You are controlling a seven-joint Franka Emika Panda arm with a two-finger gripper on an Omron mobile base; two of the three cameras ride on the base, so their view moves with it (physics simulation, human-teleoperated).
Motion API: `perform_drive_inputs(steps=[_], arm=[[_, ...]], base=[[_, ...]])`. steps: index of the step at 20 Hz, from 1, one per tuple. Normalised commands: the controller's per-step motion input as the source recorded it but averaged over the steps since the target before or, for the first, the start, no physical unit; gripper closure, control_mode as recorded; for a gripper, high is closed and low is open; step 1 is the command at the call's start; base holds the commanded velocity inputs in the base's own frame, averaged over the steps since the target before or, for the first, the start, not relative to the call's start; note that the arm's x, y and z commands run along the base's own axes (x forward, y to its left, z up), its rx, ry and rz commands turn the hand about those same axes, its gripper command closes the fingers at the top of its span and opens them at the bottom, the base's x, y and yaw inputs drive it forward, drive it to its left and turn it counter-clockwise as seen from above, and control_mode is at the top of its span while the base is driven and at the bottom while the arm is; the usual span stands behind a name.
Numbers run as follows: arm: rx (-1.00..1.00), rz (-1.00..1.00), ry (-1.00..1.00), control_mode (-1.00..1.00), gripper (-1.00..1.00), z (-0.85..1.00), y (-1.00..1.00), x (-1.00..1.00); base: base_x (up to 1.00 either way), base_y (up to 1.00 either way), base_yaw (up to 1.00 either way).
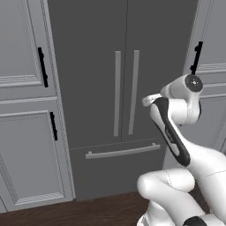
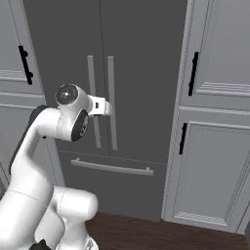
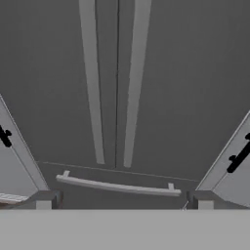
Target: Grab a lemon wedge from the fridge and one ice cube from the ice bowl, and put them in the glass of lemonade.
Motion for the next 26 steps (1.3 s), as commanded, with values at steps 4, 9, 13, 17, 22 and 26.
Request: perform_drive_inputs(steps=[4,9,13,17,22,26], arm=[[0.05,0.06,-0.05,-1.0,-1.0,0.0,-0.22,0.64],[-0.01,0.0,-0.01,-1.0,-1.0,0.0,0.06,0.97],[-0.04,-0.03,-0.03,-1.0,-1.0,-0.01,0.13,0.95],[0.0,-0.03,-0.01,-1.0,-1.0,-0.06,0.01,0.89],[0.0,-0.01,-0.01,-1.0,-1.0,-0.18,0.03,0.9],[0.0,0.0,-0.05,-1.0,-1.0,-0.31,0.01,0.86]], base=[[0.0,0.0,0.0],[0.0,0.0,0.0],[0.0,0.0,0.0],[0.0,0.0,0.0],[0.0,0.0,0.0],[0.0,0.0,0.0]])
